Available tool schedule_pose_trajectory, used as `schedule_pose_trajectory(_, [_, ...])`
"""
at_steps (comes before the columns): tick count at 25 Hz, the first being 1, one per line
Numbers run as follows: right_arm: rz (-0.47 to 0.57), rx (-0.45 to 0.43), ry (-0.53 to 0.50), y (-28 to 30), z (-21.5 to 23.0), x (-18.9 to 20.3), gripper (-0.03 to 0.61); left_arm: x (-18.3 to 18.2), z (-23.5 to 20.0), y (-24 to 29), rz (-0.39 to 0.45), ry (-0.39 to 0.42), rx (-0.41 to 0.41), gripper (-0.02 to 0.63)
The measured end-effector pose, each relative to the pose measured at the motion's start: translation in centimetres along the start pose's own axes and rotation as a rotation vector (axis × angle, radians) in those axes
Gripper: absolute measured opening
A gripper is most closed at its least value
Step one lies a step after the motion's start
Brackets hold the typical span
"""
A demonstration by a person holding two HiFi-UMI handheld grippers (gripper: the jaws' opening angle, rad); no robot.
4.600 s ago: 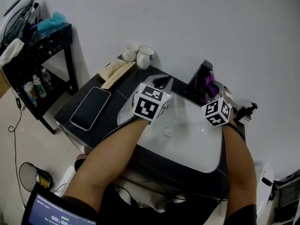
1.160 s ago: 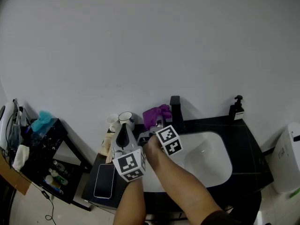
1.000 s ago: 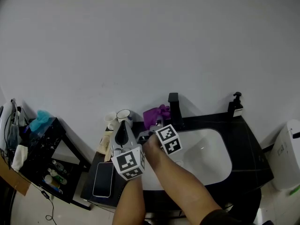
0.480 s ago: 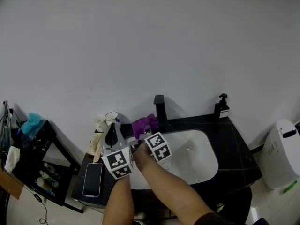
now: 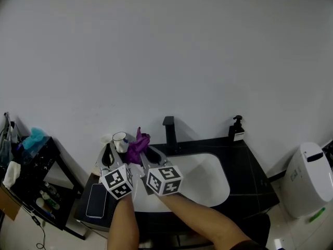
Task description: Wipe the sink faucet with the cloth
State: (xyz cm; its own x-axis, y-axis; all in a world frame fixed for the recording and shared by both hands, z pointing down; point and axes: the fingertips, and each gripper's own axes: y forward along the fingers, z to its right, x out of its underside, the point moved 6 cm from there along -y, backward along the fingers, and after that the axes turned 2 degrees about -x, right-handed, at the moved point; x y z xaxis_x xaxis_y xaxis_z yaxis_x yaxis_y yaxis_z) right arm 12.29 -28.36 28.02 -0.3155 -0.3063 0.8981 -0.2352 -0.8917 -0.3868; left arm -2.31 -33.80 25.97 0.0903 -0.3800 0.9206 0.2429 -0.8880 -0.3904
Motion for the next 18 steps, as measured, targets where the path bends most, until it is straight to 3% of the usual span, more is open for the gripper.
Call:
schedule_pose_trajectory(3, [0.066,-0.108,-0.311,-2.0,-1.1,-4.2,0.061,0.2,0.7,0.2,-0.008,0.022,0.034,0.017])
schedule_pose_trajectory(6, [0.120,-0.098,-0.471,-4.6,0.5,-7.7,0.061,1.1,2.6,0.1,-0.047,0.041,0.083,0.017])
schedule_pose_trajectory(9, [0.100,-0.016,-0.592,-7.7,4.4,-9.9,0.063,3.2,4.8,0.2,-0.151,-0.113,0.157,0.018])
schedule_pose_trajectory(11, [0.045,0.080,-0.624,-9.3,7.9,-10.4,0.063,4.1,5.9,0.7,-0.190,-0.161,0.212,0.017])
schedule_pose_trajectory(14, [-0.082,0.212,-0.617,-11.2,12.3,-8.7,0.066,4.3,7.2,0.7,-0.197,-0.163,0.298,0.018])
schedule_pose_trajectory(18, [-0.186,0.291,-0.525,-12.4,15.5,-5.9,0.069,4.5,8.2,0.1,-0.204,-0.149,0.348,0.018])
